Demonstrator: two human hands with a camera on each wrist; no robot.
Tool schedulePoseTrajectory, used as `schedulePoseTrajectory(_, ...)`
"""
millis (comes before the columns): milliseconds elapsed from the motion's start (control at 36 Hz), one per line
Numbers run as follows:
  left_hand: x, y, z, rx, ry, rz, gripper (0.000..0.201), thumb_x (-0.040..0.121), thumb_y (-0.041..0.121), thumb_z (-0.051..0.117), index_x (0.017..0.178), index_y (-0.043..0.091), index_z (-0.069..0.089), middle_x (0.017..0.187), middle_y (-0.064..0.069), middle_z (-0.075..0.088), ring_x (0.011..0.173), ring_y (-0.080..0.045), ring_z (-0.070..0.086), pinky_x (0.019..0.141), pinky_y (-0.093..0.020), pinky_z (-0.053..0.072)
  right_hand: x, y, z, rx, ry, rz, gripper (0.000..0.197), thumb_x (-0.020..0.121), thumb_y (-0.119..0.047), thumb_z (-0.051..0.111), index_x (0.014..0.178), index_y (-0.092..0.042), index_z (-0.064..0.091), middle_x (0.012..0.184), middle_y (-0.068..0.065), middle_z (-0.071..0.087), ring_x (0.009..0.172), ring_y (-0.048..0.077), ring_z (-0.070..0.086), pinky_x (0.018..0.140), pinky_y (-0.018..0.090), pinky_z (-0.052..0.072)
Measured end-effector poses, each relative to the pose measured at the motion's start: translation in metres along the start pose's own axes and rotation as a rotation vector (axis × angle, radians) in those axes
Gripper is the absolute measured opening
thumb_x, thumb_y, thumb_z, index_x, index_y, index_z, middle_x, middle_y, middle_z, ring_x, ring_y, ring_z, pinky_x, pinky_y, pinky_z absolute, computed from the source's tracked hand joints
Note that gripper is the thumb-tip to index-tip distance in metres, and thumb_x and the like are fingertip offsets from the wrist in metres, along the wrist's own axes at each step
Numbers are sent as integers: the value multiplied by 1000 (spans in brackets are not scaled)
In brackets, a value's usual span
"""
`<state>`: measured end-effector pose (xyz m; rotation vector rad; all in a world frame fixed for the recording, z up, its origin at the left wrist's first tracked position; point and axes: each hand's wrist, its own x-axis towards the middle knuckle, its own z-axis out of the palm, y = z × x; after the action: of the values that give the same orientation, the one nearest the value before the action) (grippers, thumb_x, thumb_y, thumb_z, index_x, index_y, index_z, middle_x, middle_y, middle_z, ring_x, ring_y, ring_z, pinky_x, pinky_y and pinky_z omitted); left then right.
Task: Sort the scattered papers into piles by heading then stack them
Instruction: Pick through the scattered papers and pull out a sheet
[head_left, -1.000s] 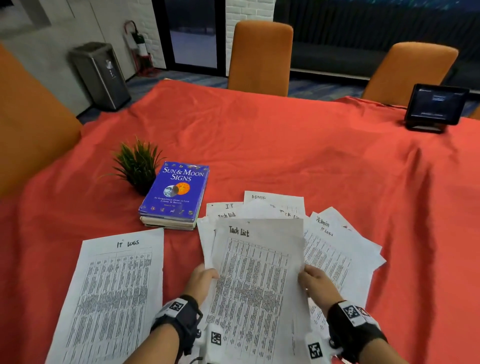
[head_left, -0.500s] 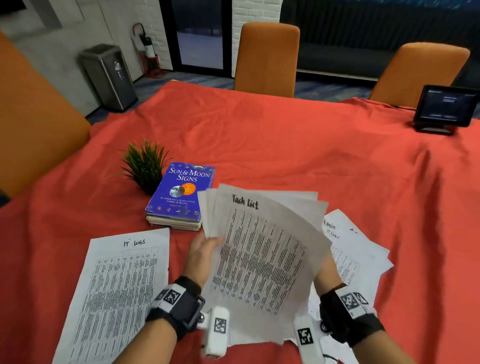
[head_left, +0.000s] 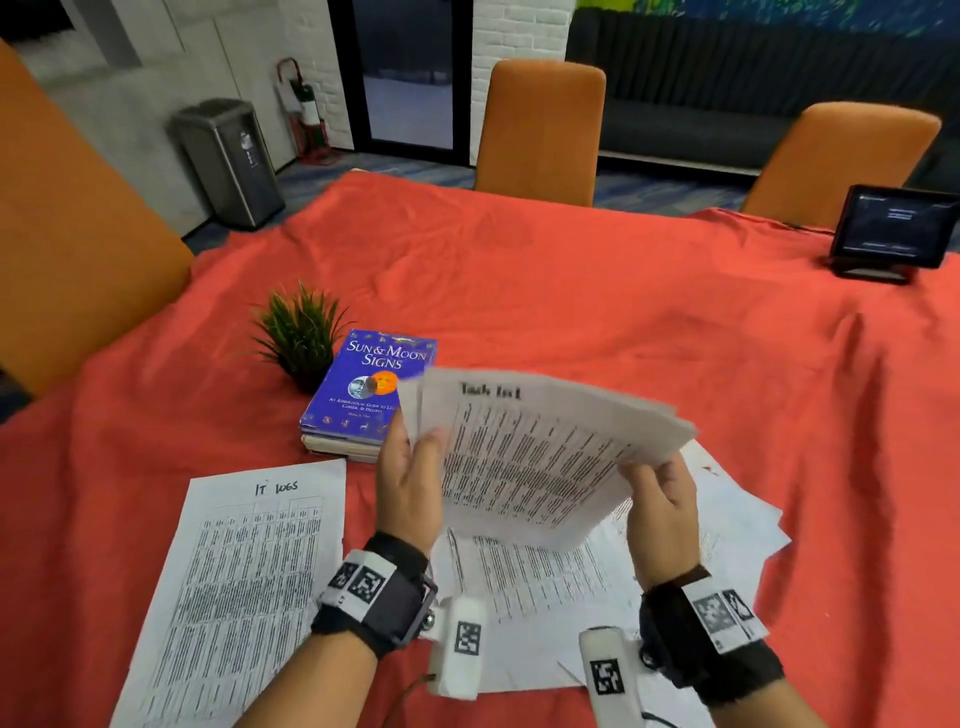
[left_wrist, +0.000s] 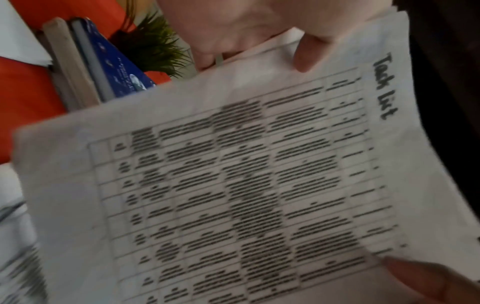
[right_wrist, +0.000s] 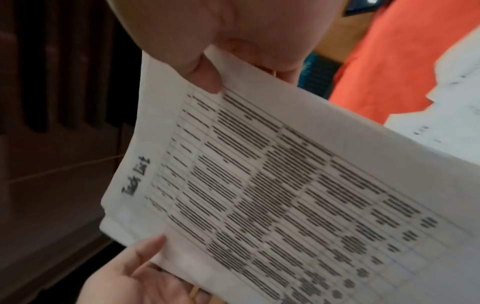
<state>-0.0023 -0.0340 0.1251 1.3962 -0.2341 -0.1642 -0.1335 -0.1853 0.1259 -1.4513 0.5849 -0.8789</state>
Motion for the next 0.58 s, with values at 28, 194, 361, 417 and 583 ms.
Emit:
schedulePoseTrajectory(28, -1, -2, -2, 16, -3, 7, 38, 83, 12, 47, 119, 13, 59, 118, -7, 67, 113, -21, 61, 104, -40, 44, -1, 6, -1, -1, 9, 28, 38, 89, 15, 39, 92, -16, 60, 79, -16, 65, 77, 0, 58, 71, 21, 47)
schedulePoseTrajectory(194, -1, -5, -3, 21, -5, 12, 35, 83, 11, 47, 116, 15, 59, 114, -10, 68, 109, -26, 62, 101, -47, 46, -2, 8, 7, 9, -24, 37, 39, 90, 12, 37, 101, -18, 59, 90, -2, 60, 81, 2, 57, 69, 14, 47)
schedulePoseTrajectory(361, 3, 3, 3, -20, -8, 36, 40, 83, 12, 47, 119, 26, 59, 122, -8, 66, 115, -24, 60, 102, -39, 44, 3, -10, 21, -3, -60, -44, 28, 96, 7, 36, 111, -6, 55, 84, -15, 66, 79, 2, 61, 67, 16, 49)
schedulePoseTrajectory(417, 4, 5, 2, -37, 0, 48, 42, 83, 11, 47, 121, 24, 58, 120, -8, 67, 114, -25, 61, 100, -38, 45, 2, -12, 21, -16, -62, -74, 28, 97, 7, 35, 110, -8, 55, 86, -17, 66, 82, 2, 61, 69, 17, 50)
schedulePoseTrajectory(583, 0, -20, -7, 4, 5, -47, 36, 89, 9, 47, 120, 26, 56, 118, -5, 67, 110, -17, 62, 103, -43, 46, -1, 17, 19, -64, -61, 72, 28, 98, 1, 38, 115, -13, 56, 99, -3, 68, 97, 22, 64, 85, 45, 54)
